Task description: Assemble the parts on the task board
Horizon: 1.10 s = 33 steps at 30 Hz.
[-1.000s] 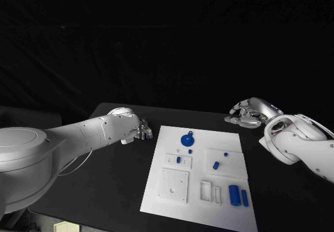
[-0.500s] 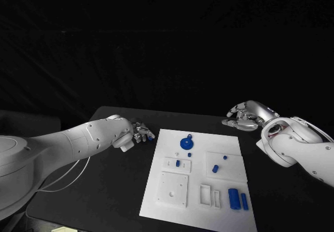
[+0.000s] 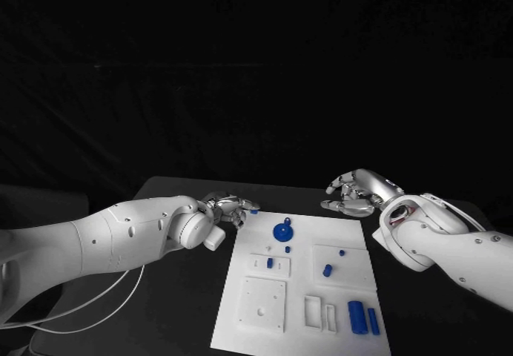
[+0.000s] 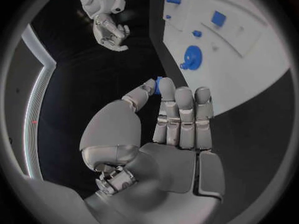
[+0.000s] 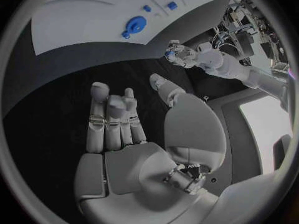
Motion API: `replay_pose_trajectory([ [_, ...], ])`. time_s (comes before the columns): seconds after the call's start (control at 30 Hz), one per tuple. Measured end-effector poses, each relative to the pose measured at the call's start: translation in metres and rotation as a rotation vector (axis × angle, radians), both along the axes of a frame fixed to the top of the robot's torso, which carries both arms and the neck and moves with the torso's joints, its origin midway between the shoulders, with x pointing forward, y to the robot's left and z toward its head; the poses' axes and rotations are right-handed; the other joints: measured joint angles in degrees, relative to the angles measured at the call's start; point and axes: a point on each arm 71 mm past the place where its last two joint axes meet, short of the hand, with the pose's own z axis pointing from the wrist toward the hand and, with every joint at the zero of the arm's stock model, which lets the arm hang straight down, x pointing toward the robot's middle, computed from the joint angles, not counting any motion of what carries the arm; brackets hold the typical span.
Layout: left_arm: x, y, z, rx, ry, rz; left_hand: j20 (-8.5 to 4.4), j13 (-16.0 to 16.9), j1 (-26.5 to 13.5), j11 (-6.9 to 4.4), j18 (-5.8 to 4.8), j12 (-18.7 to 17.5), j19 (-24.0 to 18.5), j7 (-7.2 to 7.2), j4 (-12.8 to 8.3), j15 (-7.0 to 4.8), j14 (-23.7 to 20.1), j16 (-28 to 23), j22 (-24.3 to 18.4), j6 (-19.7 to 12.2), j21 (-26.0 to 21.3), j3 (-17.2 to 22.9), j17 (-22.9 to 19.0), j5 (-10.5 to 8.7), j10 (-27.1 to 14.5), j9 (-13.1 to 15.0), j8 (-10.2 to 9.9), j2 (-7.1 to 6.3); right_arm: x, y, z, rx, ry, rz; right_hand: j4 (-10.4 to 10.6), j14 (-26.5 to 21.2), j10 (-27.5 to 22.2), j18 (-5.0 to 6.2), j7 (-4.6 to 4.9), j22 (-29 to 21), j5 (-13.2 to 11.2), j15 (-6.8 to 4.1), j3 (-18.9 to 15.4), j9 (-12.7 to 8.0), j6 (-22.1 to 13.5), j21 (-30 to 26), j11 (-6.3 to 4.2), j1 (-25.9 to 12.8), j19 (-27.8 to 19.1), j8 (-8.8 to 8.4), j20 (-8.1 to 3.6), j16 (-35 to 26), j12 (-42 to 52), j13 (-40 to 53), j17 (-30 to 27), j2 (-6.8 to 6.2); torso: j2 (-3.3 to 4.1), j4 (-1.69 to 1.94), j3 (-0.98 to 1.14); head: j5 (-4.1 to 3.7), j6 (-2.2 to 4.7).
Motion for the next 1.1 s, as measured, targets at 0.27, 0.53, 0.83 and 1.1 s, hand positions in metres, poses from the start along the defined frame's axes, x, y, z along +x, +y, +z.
replay_pose_trajectory([
  [0.27, -0.023, -0.037, 0.002, -0.165, -0.017, -0.01, -0.21, 2.0, 0.1, -0.1, 0.0, 3.2, 0.2, -0.38, -0.1, 0.0, 0.0, 3.0, 0.0, 0.4, 2.1, -0.1, 1.3, -0.31, 0.1, -0.8, -0.1, 0.05, -0.014, 0.035, -0.003, 0.034, 0.004, 0.076, -1.9, 0.0, -0.2, 0.01, -0.01, 0.0, -1.2, 0.01, -0.5, 0.0, 0.0, 0.0, 0.21, 0.7, 0.0, 0.0, 0.01, 0.0, 0.2, -0.1, 0.1, 0.1, -0.04, -0.02, -0.04, -1.01, 1.7],
  [0.53, -0.034, -0.054, 0.005, -0.224, -0.061, 0.027, -0.21, 3.4, 0.5, -0.38, 0.0, 5.4, 0.6, -0.52, -0.1, -0.01, 0.0, 4.5, 0.0, 0.5, 3.0, 0.0, 1.7, -0.45, 0.0, -1.2, -0.1, -0.36, -0.028, 0.06, -0.004, 0.031, -0.011, 0.113, -5.7, 0.0, -0.7, 0.0, -0.21, 0.0, -6.4, 0.03, -4.3, 0.3, 0.2, 0.3, 0.15, 0.9, -0.4, 0.23, -0.23, 0.0, 0.4, -0.3, 0.3, -0.1, -0.04, 0.03, -0.07, -2.5, 2.38],
  [0.83, -0.037, -0.058, 0.006, -0.242, -0.085, 0.058, -0.32, 4.1, 0.6, -0.38, 0.0, 6.7, 1.1, -0.58, -0.2, -0.01, 0.0, 5.2, 0.0, 0.6, 3.7, 0.0, 1.9, -0.67, 0.0, -1.5, -0.3, -0.32, -0.035, 0.071, -0.008, 0.0, -0.031, 0.126, -6.6, 0.3, -0.4, 0.0, -0.71, 0.0, -6.4, -0.32, -5.2, 0.9, 1.2, 1.0, -0.2, 0.2, -0.1, 0.87, -0.56, 0.0, 0.7, -0.3, 0.6, -0.16, 0.04, 0.03, -0.11, -3.57, 2.49],
  [1.1, -0.041, -0.067, 0.007, -0.268, -0.081, 0.047, -0.32, 4.3, 0.6, -0.38, 0.0, 7.3, 1.1, -0.58, -0.3, -0.01, 0.0, 5.7, 0.0, 0.6, 3.8, 0.0, 2.1, -0.89, 0.0, -1.7, -0.1, -0.33, -0.035, 0.076, -0.01, -0.018, -0.053, 0.121, -6.6, 1.3, 0.6, 0.0, -1.53, 0.0, -6.4, -1.1, -5.2, 1.4, 2.8, 2.6, -1.11, -0.1, 1.5, 1.65, -1.03, 1.1, 1.8, -0.2, 1.3, -0.31, 0.08, 0.08, -0.11, -4.11, 2.57],
])
